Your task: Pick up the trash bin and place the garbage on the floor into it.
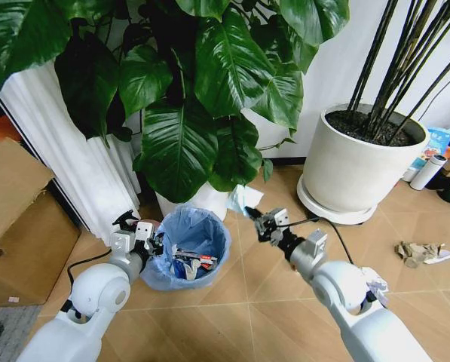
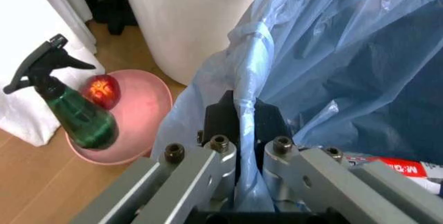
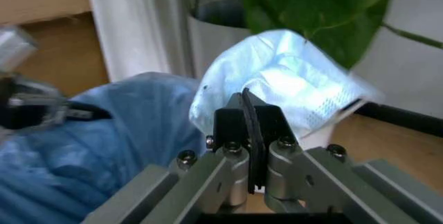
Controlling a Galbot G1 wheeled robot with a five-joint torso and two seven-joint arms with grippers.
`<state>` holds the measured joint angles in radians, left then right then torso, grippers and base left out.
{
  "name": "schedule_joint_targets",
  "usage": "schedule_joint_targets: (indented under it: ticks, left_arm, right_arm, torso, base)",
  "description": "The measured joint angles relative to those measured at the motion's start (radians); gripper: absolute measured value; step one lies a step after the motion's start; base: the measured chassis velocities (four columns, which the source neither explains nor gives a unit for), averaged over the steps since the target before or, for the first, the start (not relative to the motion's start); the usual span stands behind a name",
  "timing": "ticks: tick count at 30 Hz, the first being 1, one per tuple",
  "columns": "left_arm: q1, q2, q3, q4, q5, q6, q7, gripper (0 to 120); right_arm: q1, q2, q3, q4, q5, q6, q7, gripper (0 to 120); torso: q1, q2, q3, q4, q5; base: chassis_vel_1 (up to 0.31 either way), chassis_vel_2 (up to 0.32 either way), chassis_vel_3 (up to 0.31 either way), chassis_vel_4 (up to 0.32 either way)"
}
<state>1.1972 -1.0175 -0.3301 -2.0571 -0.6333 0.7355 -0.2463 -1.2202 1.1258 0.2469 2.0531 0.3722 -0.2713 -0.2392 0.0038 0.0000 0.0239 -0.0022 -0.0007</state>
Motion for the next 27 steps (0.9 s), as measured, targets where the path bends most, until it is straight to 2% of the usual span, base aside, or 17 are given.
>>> schedule_joint_targets:
  ticks: [10, 16, 21, 25, 27]
  left_arm:
    - [-0.012, -0.006, 0.008, 0.007, 0.007, 0.000, 0.014, 0]
    - [-0.025, -0.011, 0.027, 0.007, 0.009, 0.000, 0.010, 0]
    - [-0.026, -0.013, 0.029, 0.007, 0.009, 0.000, 0.003, 0]
    - [-0.027, -0.014, 0.027, 0.008, 0.008, 0.000, -0.003, 0]
    - [-0.028, -0.014, 0.027, 0.009, 0.008, 0.000, -0.003, 0]
  right_arm:
    - [-0.025, -0.015, -0.069, 0.044, -0.024, -0.014, -0.016, 0]
    - [0.066, -0.028, -0.173, 0.002, -0.007, -0.024, -0.016, 0]
    - [0.108, -0.022, -0.210, -0.021, 0.010, -0.048, -0.024, 0]
    - [0.123, -0.026, -0.231, -0.035, 0.029, -0.057, -0.037, 19]
    - [0.122, -0.028, -0.231, -0.035, 0.029, -0.057, -0.039, 20]
  torso:
    - [0.000, 0.000, 0.000, -0.0001, 0.0000]
    - [0.000, 0.000, 0.000, -0.0001, -0.0001]
    - [0.000, 0.000, 0.000, 0.0000, -0.0002]
    - [0.000, 0.000, 0.000, 0.0000, -0.0001]
    - [0.000, 0.000, 0.000, 0.0000, -0.0001]
  base:
    - [0.000, 0.000, 0.000, 0.000]
    - [0.000, 0.000, 0.000, 0.000]
    - [0.000, 0.000, 0.000, 0.000]
    - [0.000, 0.000, 0.000, 0.000]
    - [0.000, 0.000, 0.000, 0.000]
